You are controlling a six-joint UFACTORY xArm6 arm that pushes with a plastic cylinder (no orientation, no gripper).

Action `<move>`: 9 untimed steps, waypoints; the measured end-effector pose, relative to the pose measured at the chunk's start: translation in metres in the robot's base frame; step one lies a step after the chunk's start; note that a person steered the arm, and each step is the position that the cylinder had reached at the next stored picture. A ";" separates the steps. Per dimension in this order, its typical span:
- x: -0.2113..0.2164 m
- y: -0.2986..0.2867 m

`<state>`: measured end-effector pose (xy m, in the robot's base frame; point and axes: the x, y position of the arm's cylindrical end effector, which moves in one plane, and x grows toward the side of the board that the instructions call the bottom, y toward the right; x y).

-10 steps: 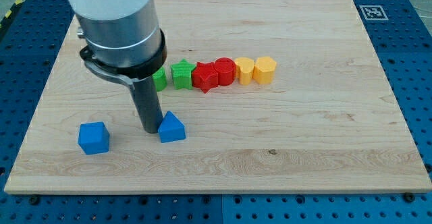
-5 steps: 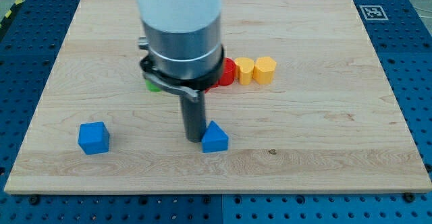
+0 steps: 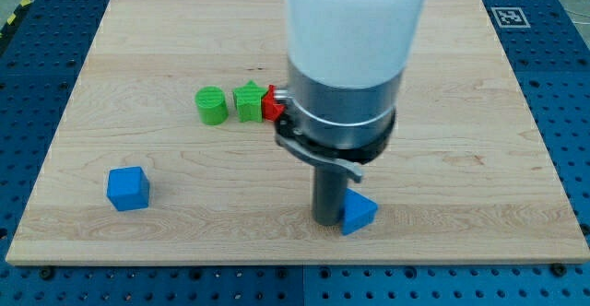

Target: Push the blue triangle to the bottom right

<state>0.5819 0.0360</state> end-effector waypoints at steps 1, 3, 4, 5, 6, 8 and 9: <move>0.000 0.013; 0.014 0.015; 0.020 0.025; 0.019 0.061; 0.010 0.093; -0.003 0.110; -0.006 0.110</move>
<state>0.5759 0.1461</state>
